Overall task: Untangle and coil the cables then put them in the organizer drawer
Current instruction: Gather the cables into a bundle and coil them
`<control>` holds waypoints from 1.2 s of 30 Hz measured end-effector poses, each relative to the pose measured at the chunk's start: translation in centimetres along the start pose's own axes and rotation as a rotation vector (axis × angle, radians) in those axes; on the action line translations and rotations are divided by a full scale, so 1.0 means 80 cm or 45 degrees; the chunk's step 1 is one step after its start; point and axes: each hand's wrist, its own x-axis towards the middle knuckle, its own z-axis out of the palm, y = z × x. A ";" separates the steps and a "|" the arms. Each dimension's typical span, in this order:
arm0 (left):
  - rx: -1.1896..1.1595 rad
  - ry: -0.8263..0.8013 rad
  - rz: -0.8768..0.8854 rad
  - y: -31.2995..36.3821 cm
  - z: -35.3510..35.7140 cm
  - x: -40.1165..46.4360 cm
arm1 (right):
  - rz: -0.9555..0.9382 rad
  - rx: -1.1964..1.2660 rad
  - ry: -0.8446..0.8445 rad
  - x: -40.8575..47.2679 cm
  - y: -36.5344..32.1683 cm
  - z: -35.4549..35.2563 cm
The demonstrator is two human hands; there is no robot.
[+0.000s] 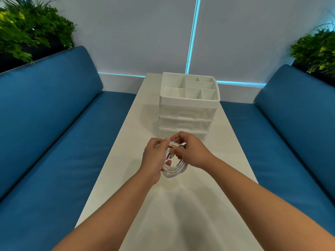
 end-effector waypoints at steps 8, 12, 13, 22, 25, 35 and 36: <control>-0.069 -0.086 -0.059 0.007 0.003 -0.005 | -0.005 -0.168 -0.138 -0.002 0.000 -0.015; -0.153 -0.136 -0.100 0.014 0.008 -0.006 | -0.120 -0.343 0.051 -0.003 0.003 -0.003; -0.168 -0.133 -0.103 0.016 0.008 -0.005 | -0.132 -0.355 0.092 -0.002 0.004 0.000; -0.163 -0.046 -0.131 0.009 -0.001 0.000 | 0.146 0.263 -0.239 0.001 0.007 -0.020; -0.199 -0.050 -0.150 0.010 0.000 0.000 | 0.169 0.277 -0.271 0.001 0.005 -0.024; -0.308 0.089 -0.077 0.017 -0.001 0.000 | 0.093 0.463 -0.067 -0.004 -0.005 -0.015; -0.302 0.098 -0.057 0.017 -0.001 0.000 | 0.081 0.460 -0.037 -0.003 -0.006 -0.012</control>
